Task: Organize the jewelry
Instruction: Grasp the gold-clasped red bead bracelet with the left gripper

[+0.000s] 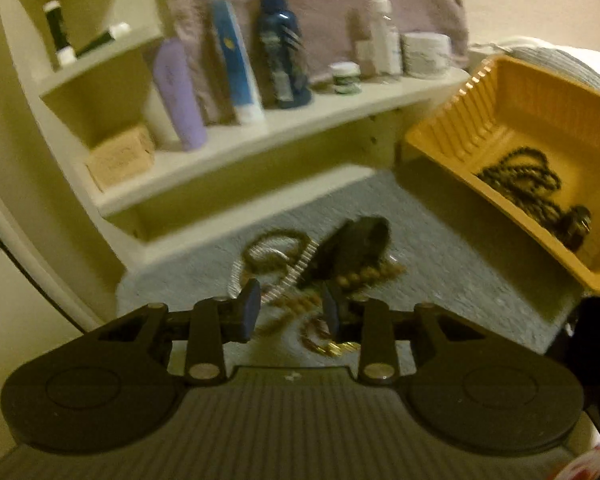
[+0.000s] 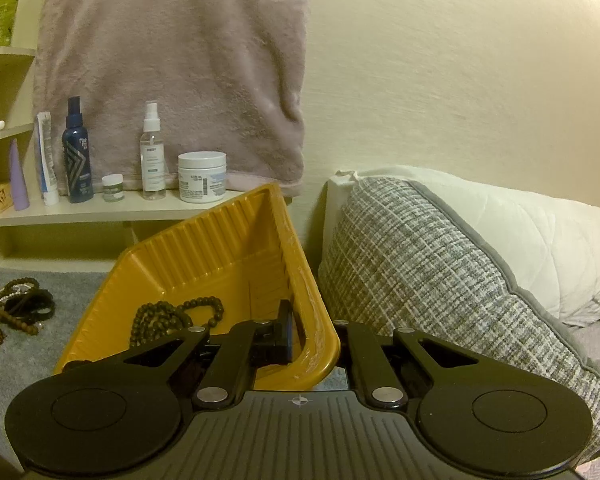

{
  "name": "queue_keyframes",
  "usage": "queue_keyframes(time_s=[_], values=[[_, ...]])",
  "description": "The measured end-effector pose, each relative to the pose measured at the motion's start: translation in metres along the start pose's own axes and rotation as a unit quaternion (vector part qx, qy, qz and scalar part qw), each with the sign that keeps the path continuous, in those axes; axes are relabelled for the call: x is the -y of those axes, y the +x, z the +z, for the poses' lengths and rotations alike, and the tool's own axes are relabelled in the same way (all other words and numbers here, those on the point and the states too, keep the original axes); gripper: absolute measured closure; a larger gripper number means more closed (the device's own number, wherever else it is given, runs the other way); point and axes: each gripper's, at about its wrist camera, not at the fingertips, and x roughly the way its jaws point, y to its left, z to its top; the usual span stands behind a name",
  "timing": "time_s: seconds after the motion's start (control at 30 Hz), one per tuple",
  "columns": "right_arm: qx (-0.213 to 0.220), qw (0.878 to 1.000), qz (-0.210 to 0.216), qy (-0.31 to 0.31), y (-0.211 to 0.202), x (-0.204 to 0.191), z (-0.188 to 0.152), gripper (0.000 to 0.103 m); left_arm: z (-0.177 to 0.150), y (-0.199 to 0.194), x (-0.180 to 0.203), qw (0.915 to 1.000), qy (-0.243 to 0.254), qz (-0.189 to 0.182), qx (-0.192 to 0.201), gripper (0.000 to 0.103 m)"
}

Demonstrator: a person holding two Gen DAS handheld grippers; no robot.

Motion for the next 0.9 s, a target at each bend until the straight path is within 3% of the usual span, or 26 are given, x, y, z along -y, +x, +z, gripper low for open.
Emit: queue_keyframes(time_s=[0.1,0.3,0.7,0.9], values=[[0.000,1.000,-0.001,-0.002,0.000,-0.001,0.000,0.096,-0.012,0.005,0.015,0.9997,0.016,-0.018,-0.006,0.080],[-0.001,1.000,-0.003,-0.003,0.001,-0.001,0.000,0.096,-0.025,0.017,0.032,0.9985,0.046,-0.025,-0.018,0.080],[-0.004,1.000,-0.006,-0.003,0.002,-0.002,0.000,0.095,-0.030,0.028,0.030,0.9972,0.066,-0.029,-0.020,0.078],[-0.004,1.000,-0.005,-0.003,0.001,-0.002,0.000,0.095,-0.026,0.027,0.027,0.9969,0.061,-0.041,-0.029,0.087]])
